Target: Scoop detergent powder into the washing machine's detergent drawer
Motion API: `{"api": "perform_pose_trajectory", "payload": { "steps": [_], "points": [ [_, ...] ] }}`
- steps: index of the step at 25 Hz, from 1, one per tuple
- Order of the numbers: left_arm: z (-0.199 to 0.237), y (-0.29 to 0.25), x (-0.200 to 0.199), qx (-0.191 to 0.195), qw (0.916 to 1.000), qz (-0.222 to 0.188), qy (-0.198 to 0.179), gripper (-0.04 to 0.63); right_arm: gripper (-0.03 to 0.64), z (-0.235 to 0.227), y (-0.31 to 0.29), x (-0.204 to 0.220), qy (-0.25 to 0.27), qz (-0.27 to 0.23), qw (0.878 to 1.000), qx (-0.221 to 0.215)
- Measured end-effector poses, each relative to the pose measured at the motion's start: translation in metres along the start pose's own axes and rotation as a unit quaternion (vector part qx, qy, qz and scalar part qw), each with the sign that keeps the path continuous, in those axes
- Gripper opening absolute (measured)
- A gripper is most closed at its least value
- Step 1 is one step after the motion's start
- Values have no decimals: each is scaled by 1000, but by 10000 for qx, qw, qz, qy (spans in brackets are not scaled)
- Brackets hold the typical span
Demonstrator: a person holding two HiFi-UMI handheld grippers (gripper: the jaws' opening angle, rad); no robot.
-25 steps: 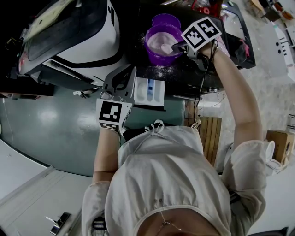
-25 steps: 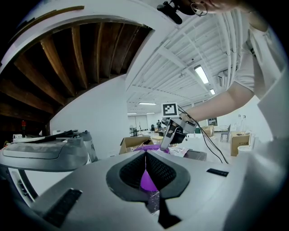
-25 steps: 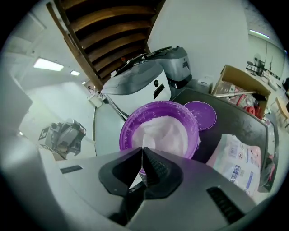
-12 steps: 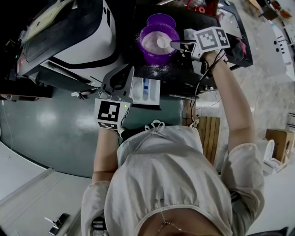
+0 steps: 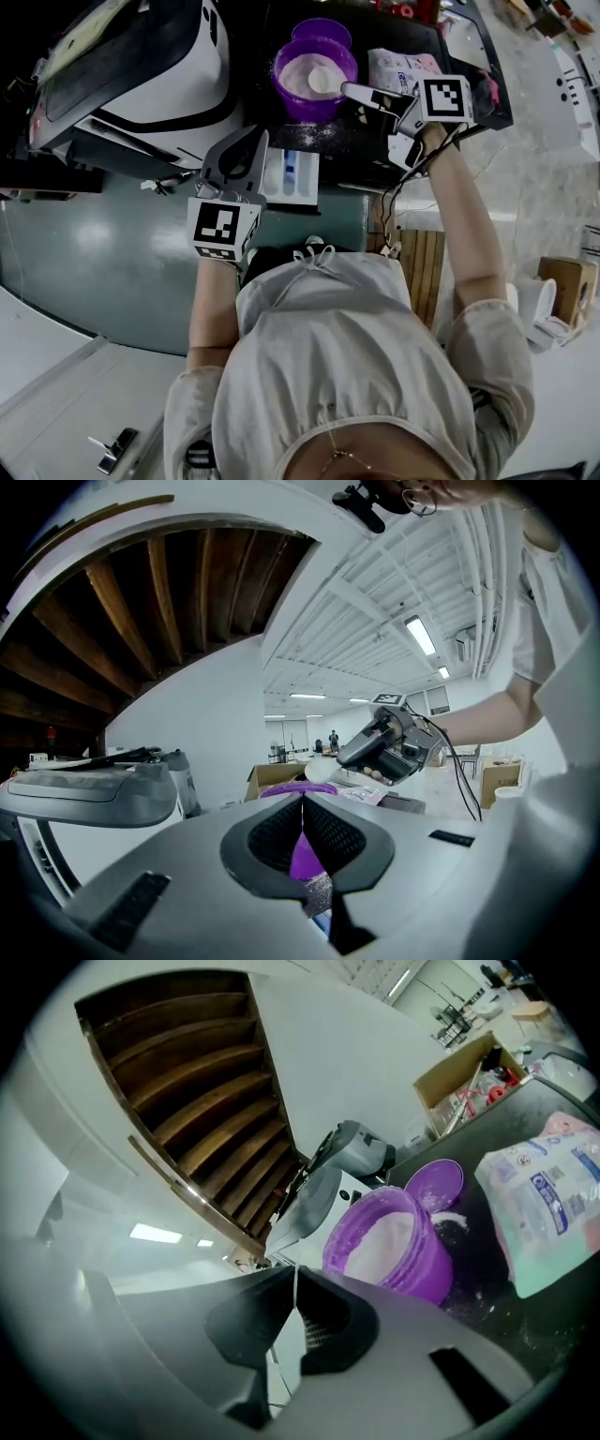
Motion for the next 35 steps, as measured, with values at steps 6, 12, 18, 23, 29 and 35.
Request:
{"api": "perform_pose_trajectory", "payload": {
  "steps": [6,12,18,23,29,35],
  "points": [
    [-2,9,7,179,9998,48,15,21,12,10,-1,25,-211,-293,9984,-443],
    [7,27,16,341,9993,64,121,21,12,21,-9,65,-400,-395,9972,-487],
    [15,52,30,512,9984,155,200,21,12,20,-17,102,-643,-540,9961,-270],
    [16,73,55,663,9965,356,354,21,12,10,-31,138,-698,-531,9961,-120],
    [16,91,82,876,9943,412,448,21,12,-10,-59,179,-902,-396,9950,176],
    [16,105,104,1061,9915,510,545,21,12,-37,-83,212,-1457,-315,9873,546]
  ]
}}
Point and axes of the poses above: the fingertips, and each gripper's own axes: y backward along the fingers, z to its left, x out of its underside, the point moved 4 cm from there along y, backward along the fingers
